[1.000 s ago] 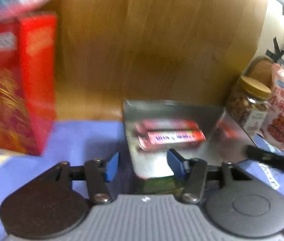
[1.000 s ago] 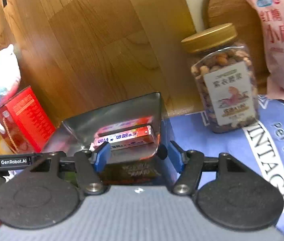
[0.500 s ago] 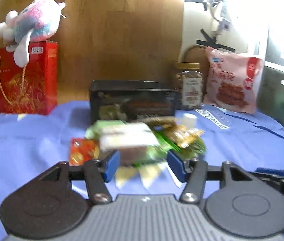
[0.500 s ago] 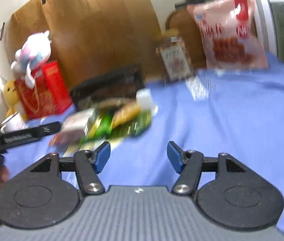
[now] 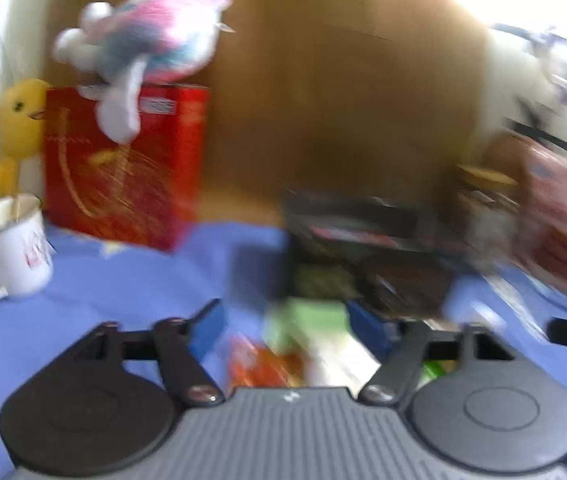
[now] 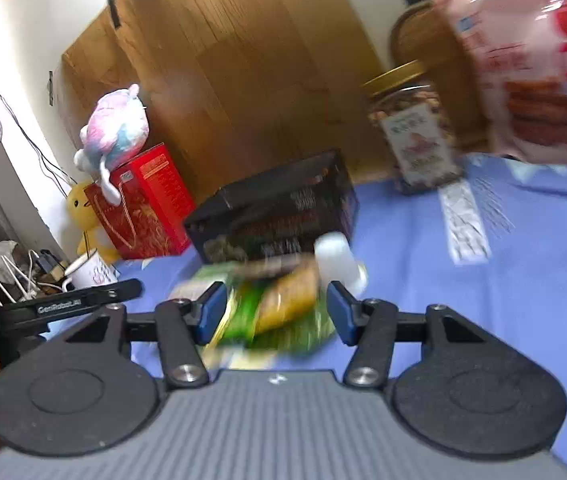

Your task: Organize snacks

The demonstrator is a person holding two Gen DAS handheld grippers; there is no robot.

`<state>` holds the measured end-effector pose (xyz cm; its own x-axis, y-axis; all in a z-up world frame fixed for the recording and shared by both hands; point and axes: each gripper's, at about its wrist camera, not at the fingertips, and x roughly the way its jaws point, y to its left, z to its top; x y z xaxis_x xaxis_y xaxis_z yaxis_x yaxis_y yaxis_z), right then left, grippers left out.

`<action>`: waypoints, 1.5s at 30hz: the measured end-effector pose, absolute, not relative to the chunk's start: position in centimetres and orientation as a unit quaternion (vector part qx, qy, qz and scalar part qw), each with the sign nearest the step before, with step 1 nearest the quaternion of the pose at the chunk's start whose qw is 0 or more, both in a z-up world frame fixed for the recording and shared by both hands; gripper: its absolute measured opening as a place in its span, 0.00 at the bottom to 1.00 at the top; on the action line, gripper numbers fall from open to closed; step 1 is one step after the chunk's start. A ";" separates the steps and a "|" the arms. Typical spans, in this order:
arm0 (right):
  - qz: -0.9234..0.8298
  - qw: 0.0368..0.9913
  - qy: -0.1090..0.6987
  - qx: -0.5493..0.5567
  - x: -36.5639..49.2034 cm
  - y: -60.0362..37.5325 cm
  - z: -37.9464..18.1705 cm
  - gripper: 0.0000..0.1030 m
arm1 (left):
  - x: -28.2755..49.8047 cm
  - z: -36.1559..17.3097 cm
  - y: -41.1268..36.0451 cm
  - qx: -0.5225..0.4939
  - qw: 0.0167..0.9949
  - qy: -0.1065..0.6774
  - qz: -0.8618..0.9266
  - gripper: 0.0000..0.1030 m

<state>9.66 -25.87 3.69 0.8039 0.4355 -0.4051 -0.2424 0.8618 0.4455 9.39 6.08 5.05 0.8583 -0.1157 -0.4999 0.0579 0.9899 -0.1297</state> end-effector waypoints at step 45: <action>0.092 0.926 0.266 0.250 -12.7 -21.6 -0.2 0.59 | 0.5 -1.8 4.2 -0.057 0.950 0.303 -0.053 0.70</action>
